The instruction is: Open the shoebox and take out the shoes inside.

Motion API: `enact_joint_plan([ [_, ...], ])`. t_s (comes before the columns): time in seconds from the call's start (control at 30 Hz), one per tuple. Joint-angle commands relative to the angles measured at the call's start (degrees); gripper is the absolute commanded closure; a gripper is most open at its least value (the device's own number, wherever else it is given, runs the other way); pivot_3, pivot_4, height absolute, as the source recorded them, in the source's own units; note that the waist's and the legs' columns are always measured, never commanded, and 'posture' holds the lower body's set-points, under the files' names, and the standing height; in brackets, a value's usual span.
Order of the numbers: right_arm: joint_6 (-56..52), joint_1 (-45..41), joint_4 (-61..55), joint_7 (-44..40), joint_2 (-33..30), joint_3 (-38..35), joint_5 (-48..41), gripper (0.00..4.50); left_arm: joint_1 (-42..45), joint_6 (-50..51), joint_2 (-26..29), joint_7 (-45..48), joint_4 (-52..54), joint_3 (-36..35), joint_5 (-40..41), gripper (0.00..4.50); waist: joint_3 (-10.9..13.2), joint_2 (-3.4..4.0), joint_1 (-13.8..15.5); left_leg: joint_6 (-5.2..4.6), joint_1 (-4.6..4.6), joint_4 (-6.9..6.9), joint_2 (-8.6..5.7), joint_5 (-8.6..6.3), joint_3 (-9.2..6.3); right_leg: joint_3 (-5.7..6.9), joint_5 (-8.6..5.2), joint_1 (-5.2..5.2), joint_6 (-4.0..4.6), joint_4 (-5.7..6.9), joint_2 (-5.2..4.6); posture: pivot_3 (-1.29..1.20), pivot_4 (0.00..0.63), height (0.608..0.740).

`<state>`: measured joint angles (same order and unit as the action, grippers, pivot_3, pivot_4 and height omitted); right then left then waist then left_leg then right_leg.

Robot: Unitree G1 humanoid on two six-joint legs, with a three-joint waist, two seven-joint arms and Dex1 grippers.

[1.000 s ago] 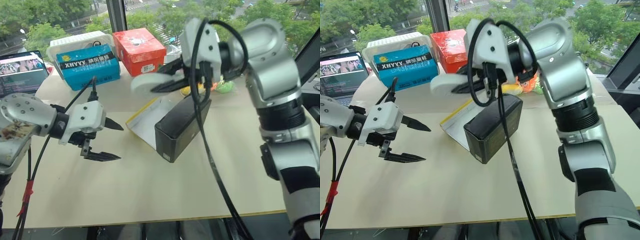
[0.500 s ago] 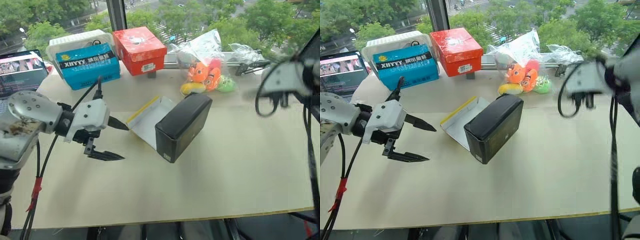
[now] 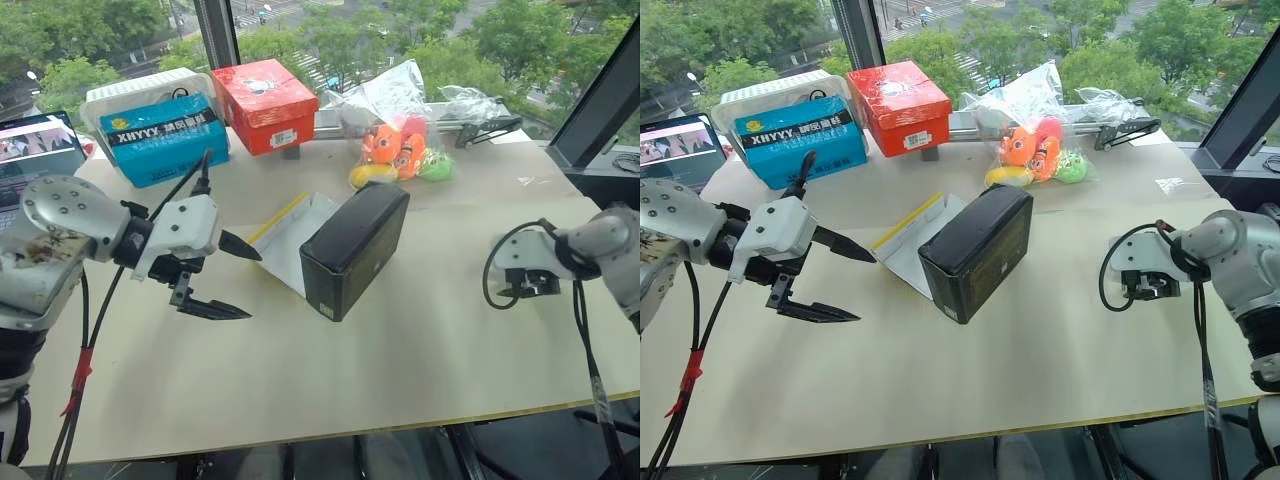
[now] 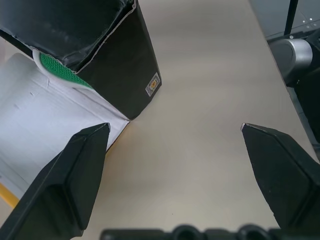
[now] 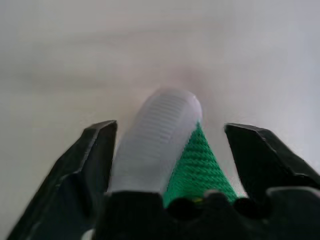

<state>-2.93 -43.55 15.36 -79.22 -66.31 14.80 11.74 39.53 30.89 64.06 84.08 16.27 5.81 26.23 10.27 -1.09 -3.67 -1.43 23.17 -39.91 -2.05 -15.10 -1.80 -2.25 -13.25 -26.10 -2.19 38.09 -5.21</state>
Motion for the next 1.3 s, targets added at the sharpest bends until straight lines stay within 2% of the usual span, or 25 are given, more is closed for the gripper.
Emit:
enact_joint_plan([
  [0.03,-8.16,-5.03,-10.79,-7.64,-2.35,-5.18,-7.70,0.06,0.14,-0.51,1.09,-0.30,0.97,-1.82,-0.50,0.00,0.00,0.00,-0.02,0.00,0.00,0.00,0.00,0.00,0.00,0.00,0.00,0.00,0.00,0.00,0.00,0.00,0.150,0.740],
  [0.1,-11.25,-9.12,-14.28,-8.39,0.64,-6.10,-11.54,0.06,-0.16,-0.38,1.19,-0.49,1.19,-2.12,-0.43,0.00,0.00,0.00,-0.30,-0.01,-0.02,-0.01,0.04,-0.01,0.00,-0.01,0.00,0.01,0.00,0.00,0.03,0.00,0.150,0.740],
  [0.23,-13.59,-18.95,-15.39,-2.38,12.66,-4.63,-13.70,0.06,-0.67,-0.18,1.30,-0.97,1.62,-2.44,-0.32,0.00,-0.01,-0.01,-0.73,-0.01,-0.19,0.00,0.13,-0.02,0.13,-0.14,0.07,0.06,0.06,0.01,0.11,0.00,0.150,0.740],
  [0.3,-12.64,-21.13,-13.70,0.58,18.10,-3.24,-12.78,0.06,-0.77,-0.04,1.27,-1.28,1.83,-2.46,-0.27,0.00,-0.01,-0.03,-0.25,-0.01,-0.21,0.02,0.14,-0.02,0.17,-0.16,0.10,0.05,0.07,0.06,0.12,0.00,0.150,0.740],
  [0.4,-9.44,-22.37,-10.38,3.31,22.98,-0.93,-10.56,0.06,-1.17,0.08,1.57,-1.63,2.08,-2.76,-0.24,0.00,-0.03,-0.07,0.80,-0.01,-0.12,0.00,0.11,-0.02,0.14,-0.10,0.12,0.04,0.04,0.04,0.07,0.00,0.150,0.740],
  [0.43,-8.20,-22.97,-8.78,4.28,24.23,-0.26,-9.76,0.58,-1.35,0.13,1.75,-1.71,2.20,-2.94,-0.17,0.00,-0.03,-0.07,1.12,-0.01,-0.06,-0.04,0.08,-0.02,0.14,-0.09,0.14,0.02,0.00,0.01,0.03,0.00,0.150,0.740],
  [0.47,-7.10,-23.71,-7.00,5.26,25.39,0.22,-9.06,0.79,-1.48,0.24,1.90,-1.82,2.34,-3.08,-0.09,0.00,-0.03,-0.07,1.32,-0.03,0.01,-0.07,0.06,-0.03,0.14,-0.09,0.18,0.02,-0.07,0.00,0.01,0.00,0.150,0.740],
  [0.6,-2.68,-24.66,-1.13,7.02,27.61,1.77,-6.95,2.13,-2.68,0.93,2.79,-2.29,3.36,-4.23,0.50,0.00,-0.03,-0.07,1.46,-0.13,0.24,-0.20,-0.04,-0.09,0.16,-0.11,0.33,-0.04,-0.29,-0.05,-0.06,0.00,0.150,0.740],
  [0.67,-0.83,-23.91,0.00,6.99,27.58,2.39,-6.18,2.87,-3.30,1.13,3.14,-2.53,3.69,-4.73,0.66,0.00,-0.03,-0.07,1.41,-0.17,0.28,-0.20,-0.06,-0.11,0.16,-0.10,0.34,-0.06,-0.31,-0.15,-0.09,0.00,0.150,0.740],
  [0.7,-0.46,-23.25,-0.23,6.48,27.30,2.62,-6.10,3.10,-3.48,1.24,3.22,-2.65,3.84,-4.90,0.72,0.00,-0.03,-0.07,1.34,-0.16,0.28,-0.20,-0.05,-0.12,0.17,-0.09,0.34,-0.06,-0.31,-0.15,-0.08,0.00,0.150,0.740],
  [0.73,-0.37,-22.47,-0.85,5.66,26.94,2.76,-6.14,3.56,-3.63,1.30,3.30,-2.74,3.96,-5.02,0.81,0.00,-0.03,-0.07,1.28,-0.15,0.28,-0.18,-0.04,-0.12,0.18,-0.07,0.34,-0.06,-0.31,-0.21,-0.07,0.00,0.150,0.740],
  [0.8,-2.62,-19.51,-4.66,1.92,24.96,3.03,-7.50,4.25,-3.85,1.46,3.43,-2.91,4.22,-5.19,1.00,0.00,-0.03,-0.07,1.26,-0.17,0.29,-0.14,-0.02,-0.13,0.19,-0.07,0.33,-0.07,-0.31,-0.26,-0.05,0.00,0.150,0.740],
  [0.83,-3.91,-17.96,-6.80,-0.12,23.72,3.10,-8.24,4.38,-3.91,1.51,3.47,-2.98,4.28,-5.21,1.06,0.00,-0.03,-0.07,1.30,-0.20,0.30,-0.14,0.00,-0.15,0.19,-0.04,0.33,-0.07,-0.31,-0.28,-0.05,0.00,0.150,0.740],
  [1.03,-12.28,-5.29,-22.51,-8.82,12.96,2.52,-12.27,4.38,-3.86,1.12,3.35,-2.89,3.84,-4.86,0.76,0.00,-0.17,-0.26,1.54,-0.40,0.21,-0.16,0.03,-0.28,0.21,0.00,0.33,0.07,-0.32,-0.36,-0.04,0.00,0.150,0.740],
  [1.17,-16.69,4.29,-30.81,-11.48,5.28,0.99,-13.83,4.38,-2.86,0.41,2.85,-2.43,2.98,-3.95,0.29,0.00,-0.27,-0.42,1.14,-0.49,-0.26,-0.13,0.09,-0.34,0.22,0.01,0.32,0.64,-0.33,-0.48,0.03,0.00,0.150,0.740],
  [1.3,-19.29,9.06,-34.13,-9.17,4.12,0.60,-13.66,4.38,-1.54,-0.27,2.18,-1.81,2.05,-2.85,-0.17,0.00,-0.21,-0.38,0.33,-0.49,-1.11,0.06,0.22,-0.41,0.38,-0.04,0.31,1.40,-0.31,-0.96,0.09,0.00,0.150,0.740],
])
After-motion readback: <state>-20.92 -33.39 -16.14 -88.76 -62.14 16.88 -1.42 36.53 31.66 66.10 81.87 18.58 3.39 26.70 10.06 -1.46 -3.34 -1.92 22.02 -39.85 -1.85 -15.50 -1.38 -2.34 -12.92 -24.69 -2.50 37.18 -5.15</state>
